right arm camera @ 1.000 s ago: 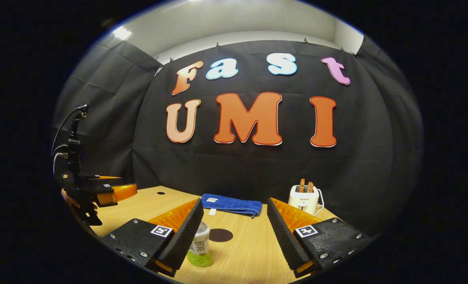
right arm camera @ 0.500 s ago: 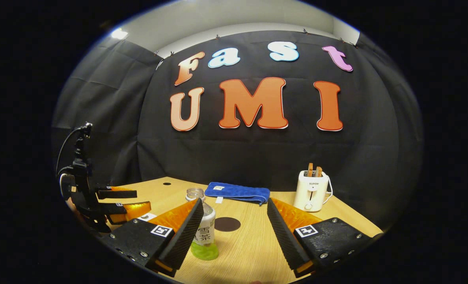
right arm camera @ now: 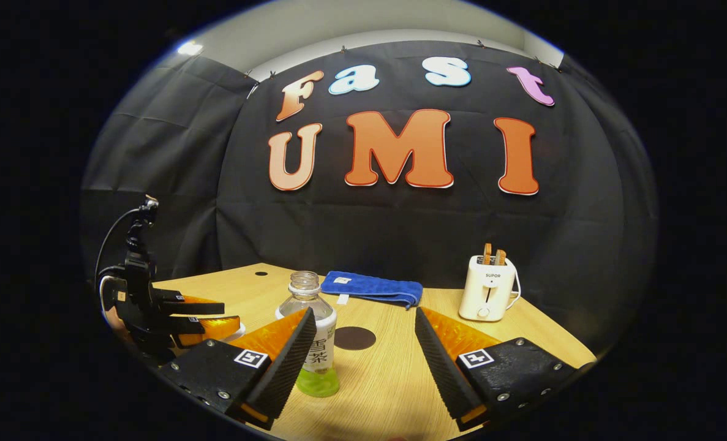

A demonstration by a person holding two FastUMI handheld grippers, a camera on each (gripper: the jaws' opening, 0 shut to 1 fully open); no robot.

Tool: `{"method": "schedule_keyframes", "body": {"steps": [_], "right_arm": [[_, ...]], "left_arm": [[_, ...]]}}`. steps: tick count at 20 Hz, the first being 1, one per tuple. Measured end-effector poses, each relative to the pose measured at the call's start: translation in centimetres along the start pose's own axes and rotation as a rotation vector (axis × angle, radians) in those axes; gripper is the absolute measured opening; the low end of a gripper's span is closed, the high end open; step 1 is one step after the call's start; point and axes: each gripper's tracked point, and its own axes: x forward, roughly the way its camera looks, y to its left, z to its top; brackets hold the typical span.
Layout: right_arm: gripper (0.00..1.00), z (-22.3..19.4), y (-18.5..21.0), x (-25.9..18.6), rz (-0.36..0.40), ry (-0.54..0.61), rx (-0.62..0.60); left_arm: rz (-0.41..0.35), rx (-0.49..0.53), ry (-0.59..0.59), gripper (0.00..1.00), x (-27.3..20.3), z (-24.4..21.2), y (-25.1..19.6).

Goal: Open the teacup lid with one hand, grasp the water bottle and pour water into the teacup with the other hand; after pouring, place the water bottle on the coaster and then close the teacup lid.

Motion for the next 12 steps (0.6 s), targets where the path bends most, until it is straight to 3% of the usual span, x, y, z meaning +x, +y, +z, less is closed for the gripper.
{"method": "schedule_keyframes", "body": {"steps": [1, 3, 6, 8, 12], "right_arm": [[0.98, -0.1, 0.1, 0.0, 0.002, 0.001, -0.001], [0.98, -0.2, 0.2, 0.1, 0.004, 0.001, -0.006], [0.98, -0.4, 0.3, 0.3, 0.009, 0.006, -0.012], [0.97, -0.5, 0.4, 0.2, 0.013, 0.007, -0.016], [0.97, -0.7, 1.1, 0.1, 0.043, 0.007, -0.023]], "left_arm": [[0.01, 0.003, -0.003, 0.69, -0.4, 0.1, 0.4], [0.02, 0.009, 0.024, 0.43, 0.1, -0.7, 0.6], [0.023, 0.026, 0.034, 0.42, 0.3, -0.5, 0.5], [0.03, 0.018, 0.027, 0.32, 0.4, -0.5, 0.5], [0.028, 0.021, 0.022, 0.32, 0.8, -0.4, 0.5]]}}
